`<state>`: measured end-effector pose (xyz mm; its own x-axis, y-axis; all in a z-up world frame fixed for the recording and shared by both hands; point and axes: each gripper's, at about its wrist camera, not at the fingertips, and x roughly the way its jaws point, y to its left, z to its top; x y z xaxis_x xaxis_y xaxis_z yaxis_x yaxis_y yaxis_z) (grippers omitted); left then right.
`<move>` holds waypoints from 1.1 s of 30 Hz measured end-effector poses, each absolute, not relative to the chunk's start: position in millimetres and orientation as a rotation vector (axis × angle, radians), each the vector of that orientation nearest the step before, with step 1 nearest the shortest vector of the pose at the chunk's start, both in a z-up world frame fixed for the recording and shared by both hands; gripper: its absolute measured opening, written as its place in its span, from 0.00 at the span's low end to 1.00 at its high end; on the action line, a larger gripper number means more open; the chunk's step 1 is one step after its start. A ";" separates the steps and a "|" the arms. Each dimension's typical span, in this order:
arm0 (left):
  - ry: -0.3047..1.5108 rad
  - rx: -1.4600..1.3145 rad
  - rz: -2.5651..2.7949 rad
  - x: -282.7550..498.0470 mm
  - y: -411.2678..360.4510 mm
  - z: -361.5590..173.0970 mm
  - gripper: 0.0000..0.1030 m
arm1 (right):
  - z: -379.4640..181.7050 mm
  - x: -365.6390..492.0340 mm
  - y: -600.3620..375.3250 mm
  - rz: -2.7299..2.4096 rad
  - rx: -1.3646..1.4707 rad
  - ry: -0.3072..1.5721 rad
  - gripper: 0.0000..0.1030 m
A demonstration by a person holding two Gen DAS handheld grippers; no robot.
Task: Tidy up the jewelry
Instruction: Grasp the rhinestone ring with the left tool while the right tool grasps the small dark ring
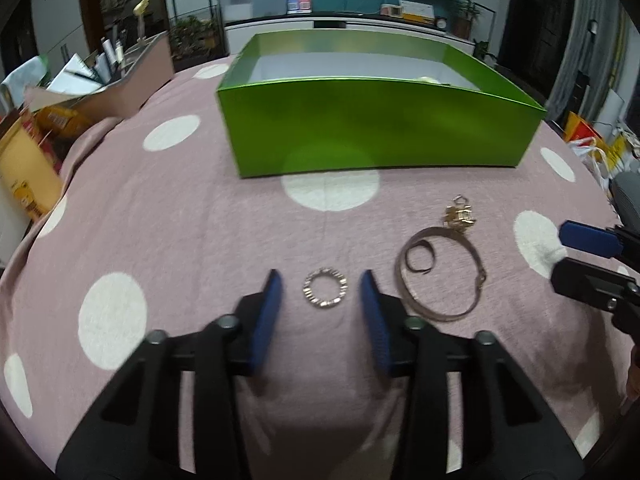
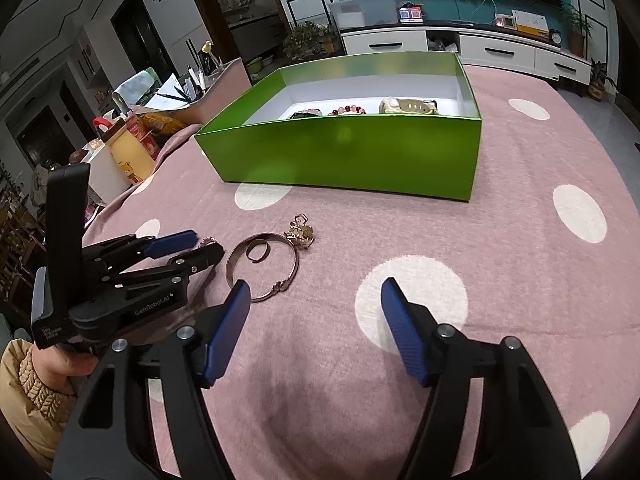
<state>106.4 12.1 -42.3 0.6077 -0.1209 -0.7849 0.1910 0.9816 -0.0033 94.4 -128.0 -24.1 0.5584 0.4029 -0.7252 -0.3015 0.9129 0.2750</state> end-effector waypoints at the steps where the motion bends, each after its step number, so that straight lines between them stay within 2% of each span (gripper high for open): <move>1: 0.896 0.086 -0.188 106.5 11.0 -42.2 0.27 | -24.9 95.6 -127.1 0.416 0.124 0.888 0.66; 4: 0.885 0.084 -0.209 105.1 8.9 -42.3 0.20 | -27.2 97.4 -126.3 0.418 0.126 0.892 0.66; 11: 0.888 0.054 -0.224 104.9 13.7 -42.0 0.20 | -33.1 100.3 -124.7 0.425 0.124 0.911 0.60; 25: 0.886 -0.024 -0.224 102.0 31.2 -35.9 0.20 | -30.3 116.4 -64.5 0.529 -0.057 0.897 0.29; 33: 0.886 -0.046 -0.236 103.3 36.8 -35.2 0.20 | -40.0 133.3 -49.1 0.525 -0.119 0.936 0.26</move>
<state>103.3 36.8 -35.2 0.6083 -0.2227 -0.7618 0.1849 0.9732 -0.1368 133.3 -49.1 -40.0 0.4778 0.3786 -0.7927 -0.4797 0.8684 0.1257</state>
